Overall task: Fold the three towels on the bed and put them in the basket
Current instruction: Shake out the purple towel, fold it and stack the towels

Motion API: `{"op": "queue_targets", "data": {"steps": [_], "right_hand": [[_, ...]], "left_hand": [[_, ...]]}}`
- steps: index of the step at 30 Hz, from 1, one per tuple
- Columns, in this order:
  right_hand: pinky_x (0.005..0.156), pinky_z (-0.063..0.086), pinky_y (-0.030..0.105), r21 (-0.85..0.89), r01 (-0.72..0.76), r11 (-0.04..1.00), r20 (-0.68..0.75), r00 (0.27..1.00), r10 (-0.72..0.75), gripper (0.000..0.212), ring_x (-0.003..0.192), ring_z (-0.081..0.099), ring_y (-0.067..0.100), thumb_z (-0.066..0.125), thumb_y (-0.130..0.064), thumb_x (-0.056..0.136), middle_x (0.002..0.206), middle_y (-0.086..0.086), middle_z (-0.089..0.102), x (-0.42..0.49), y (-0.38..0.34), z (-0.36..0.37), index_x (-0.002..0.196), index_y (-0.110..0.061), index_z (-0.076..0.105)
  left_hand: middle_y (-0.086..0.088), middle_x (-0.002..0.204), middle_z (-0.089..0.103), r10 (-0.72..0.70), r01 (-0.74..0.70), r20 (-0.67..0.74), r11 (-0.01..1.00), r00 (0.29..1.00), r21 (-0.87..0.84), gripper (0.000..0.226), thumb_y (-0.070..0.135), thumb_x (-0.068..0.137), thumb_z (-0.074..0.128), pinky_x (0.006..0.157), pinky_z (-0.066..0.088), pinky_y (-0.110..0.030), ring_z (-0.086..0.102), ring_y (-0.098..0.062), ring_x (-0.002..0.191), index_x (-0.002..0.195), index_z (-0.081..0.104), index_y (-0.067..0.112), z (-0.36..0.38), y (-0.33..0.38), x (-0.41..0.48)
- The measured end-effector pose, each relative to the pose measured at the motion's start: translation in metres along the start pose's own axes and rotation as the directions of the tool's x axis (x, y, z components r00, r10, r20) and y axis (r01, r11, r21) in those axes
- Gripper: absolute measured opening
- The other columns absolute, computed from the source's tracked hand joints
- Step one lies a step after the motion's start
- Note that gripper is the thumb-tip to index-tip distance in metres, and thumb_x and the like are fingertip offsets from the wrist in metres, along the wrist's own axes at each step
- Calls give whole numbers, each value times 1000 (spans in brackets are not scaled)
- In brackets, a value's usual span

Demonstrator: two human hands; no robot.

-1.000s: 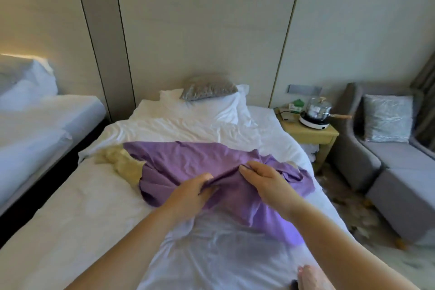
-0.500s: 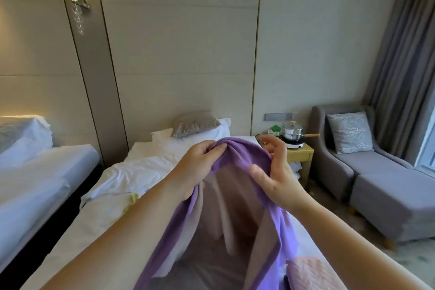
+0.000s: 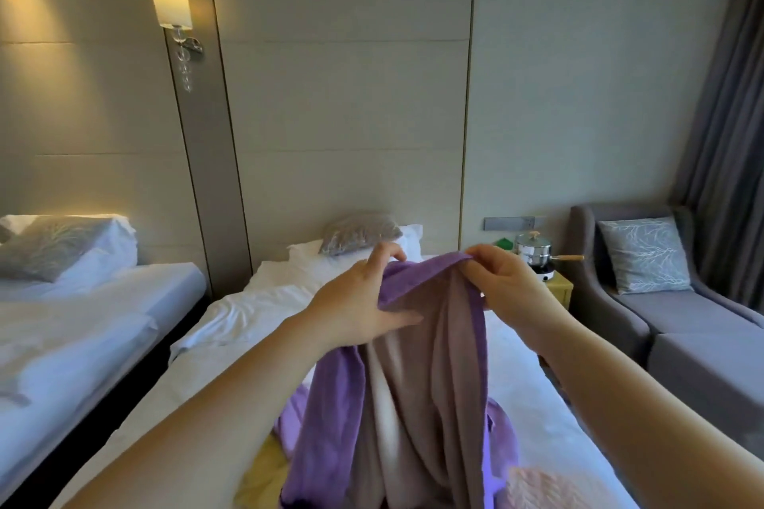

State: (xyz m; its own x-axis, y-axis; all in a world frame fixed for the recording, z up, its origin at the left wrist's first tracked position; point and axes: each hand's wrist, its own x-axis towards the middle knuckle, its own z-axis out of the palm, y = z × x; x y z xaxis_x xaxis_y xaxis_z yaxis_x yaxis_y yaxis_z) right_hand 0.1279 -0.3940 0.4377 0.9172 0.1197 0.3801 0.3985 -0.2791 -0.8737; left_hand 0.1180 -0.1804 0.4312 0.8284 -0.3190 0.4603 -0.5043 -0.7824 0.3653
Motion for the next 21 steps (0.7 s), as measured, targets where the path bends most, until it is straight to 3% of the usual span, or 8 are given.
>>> {"op": "queue_targets", "data": {"steps": [3, 5, 7, 10, 12, 16, 19, 21], "right_hand": [[71, 54, 31, 9, 43, 999, -23, 999, -43, 19, 74, 64, 13, 55, -21, 93, 75, -5, 70, 2, -2, -7, 81, -27, 69], [71, 53, 29, -14, 59, 998, -28, 998, -59, 18, 73, 63, 10, 57, -18, 91, 76, -5, 70, 2, 0, -10, 81, -25, 70], [74, 52, 29, -35, 55, 998, -15, 998, -55, 15, 76, 63, 11, 59, -17, 90, 80, -2, 71, -1, 6, -12, 82, -25, 70], [72, 50, 30, -48, 80, 996, -34, 996, -82, 18, 75, 62, 13, 59, -11, 89, 82, 0, 69, -10, 18, -6, 85, -27, 68], [68, 48, 27, 1, 121, 993, -81, 989, -121, 26, 72, 60, 12, 59, -7, 88, 84, -3, 66, -20, 26, 4, 89, -33, 60], [55, 40, 7, -9, 251, 968, -155, 956, -249, 37, 68, 59, 1, 57, -13, 91, 84, -10, 62, -31, 31, 22, 86, -48, 47], [60, 43, 7, -81, 278, 957, -157, 945, -288, 41, 75, 61, 1, 52, -11, 92, 87, -14, 63, -29, 29, 28, 82, -50, 55], [69, 47, 13, -59, 254, 965, -158, 953, -260, 40, 81, 61, 0, 54, -12, 90, 95, -17, 62, -26, 28, 33, 81, -50, 58]], "left_hand": [[6, 107, 50, -32, 32, 3, 998, 999, 48, 19, 44, 93, 50, 89, 45, -38, 54, -18, 101, 107, 54, 31, 4, -1, 7], [9, 107, 50, -111, 97, 50, 968, 993, 232, 20, 45, 95, 44, 82, 44, -36, 52, -14, 98, 96, 60, 33, 0, -1, 12], [8, 90, 54, -140, 108, 89, 948, 986, 298, 27, 43, 96, 42, 71, 42, -33, 53, -16, 86, 77, 53, 29, -4, 5, 15], [-1, 67, 51, -197, 206, 149, 977, 969, -53, 30, 17, 95, 45, 53, 44, -21, 55, -16, 61, 65, 47, 14, -2, 17, 21], [-6, 65, 54, -291, 314, 120, 900, 949, -301, 23, 6, 93, 42, 47, 46, -18, 58, -12, 52, 74, 55, 1, 0, 26, 25], [-10, 77, 64, -387, 337, 47, 730, 921, -595, 35, -7, 90, 33, 56, 55, -20, 63, -11, 63, 87, 64, 7, 0, 44, 43], [-13, 93, 68, -418, 306, -2, 671, 909, -675, 34, -9, 88, 39, 68, 58, -23, 66, -17, 76, 91, 67, 10, -8, 53, 53], [-14, 101, 70, -437, 313, -8, 657, 899, -686, 29, -9, 85, 50, 82, 57, -33, 67, -23, 90, 87, 67, 14, -13, 56, 55]]}}
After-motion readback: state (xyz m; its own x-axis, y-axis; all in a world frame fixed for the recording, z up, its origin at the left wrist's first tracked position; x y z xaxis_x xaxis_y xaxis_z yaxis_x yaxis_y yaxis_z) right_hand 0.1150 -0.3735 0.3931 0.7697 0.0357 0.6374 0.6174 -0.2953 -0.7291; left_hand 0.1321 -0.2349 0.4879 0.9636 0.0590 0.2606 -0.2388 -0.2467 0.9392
